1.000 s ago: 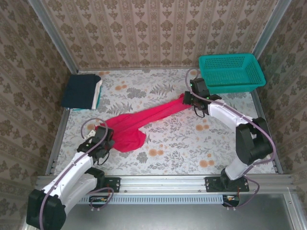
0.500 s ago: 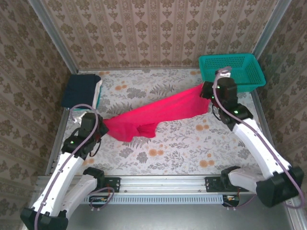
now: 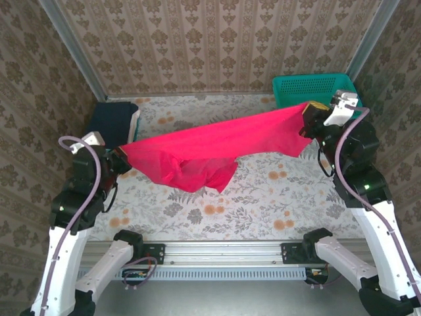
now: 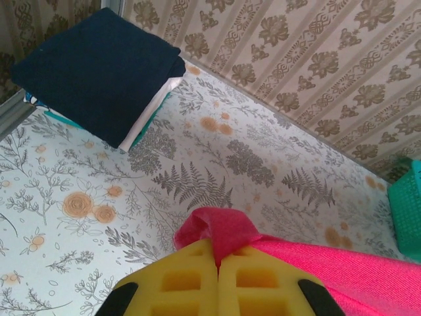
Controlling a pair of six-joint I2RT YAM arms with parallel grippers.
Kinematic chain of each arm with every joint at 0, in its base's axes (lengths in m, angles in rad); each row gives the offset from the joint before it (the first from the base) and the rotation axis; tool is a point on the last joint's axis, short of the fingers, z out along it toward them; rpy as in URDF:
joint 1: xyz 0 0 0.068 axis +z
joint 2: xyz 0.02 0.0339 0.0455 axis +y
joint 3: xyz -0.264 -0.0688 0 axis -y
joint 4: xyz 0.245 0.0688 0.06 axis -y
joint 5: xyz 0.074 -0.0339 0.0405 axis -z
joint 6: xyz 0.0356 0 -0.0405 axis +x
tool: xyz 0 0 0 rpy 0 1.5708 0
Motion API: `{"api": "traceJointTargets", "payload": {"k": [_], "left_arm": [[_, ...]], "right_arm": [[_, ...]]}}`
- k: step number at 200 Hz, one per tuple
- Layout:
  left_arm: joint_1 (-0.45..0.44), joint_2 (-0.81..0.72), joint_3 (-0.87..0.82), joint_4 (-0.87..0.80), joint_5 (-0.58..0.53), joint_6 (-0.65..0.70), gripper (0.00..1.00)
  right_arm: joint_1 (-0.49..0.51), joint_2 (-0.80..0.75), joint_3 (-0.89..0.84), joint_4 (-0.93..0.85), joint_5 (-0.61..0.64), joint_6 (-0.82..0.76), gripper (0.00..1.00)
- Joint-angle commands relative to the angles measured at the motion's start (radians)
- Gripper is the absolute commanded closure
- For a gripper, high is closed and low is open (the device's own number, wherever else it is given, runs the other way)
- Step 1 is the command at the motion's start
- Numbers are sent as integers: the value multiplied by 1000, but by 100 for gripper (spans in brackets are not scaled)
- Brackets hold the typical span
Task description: Fold and stack the t-shirts
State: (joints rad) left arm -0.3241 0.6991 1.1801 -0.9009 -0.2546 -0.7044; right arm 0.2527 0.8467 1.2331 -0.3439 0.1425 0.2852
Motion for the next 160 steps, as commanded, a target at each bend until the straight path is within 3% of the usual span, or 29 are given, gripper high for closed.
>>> {"api": "traceJointTargets", "payload": {"k": [1, 45, 98, 160], "left_arm": [[15, 42, 8, -62, 1, 46, 100], [45, 150, -92, 9, 70, 44, 100], [131, 373, -258, 228, 206, 39, 100], [202, 732, -165, 392, 204, 95, 100]], "right_arm": [[-12, 42, 32, -54, -27, -22, 100], [-18, 200, 32, -105, -34, -24, 100], [-65, 521, 14, -76, -56, -14, 100], [-73, 942, 240, -3, -61, -15, 100]]}}
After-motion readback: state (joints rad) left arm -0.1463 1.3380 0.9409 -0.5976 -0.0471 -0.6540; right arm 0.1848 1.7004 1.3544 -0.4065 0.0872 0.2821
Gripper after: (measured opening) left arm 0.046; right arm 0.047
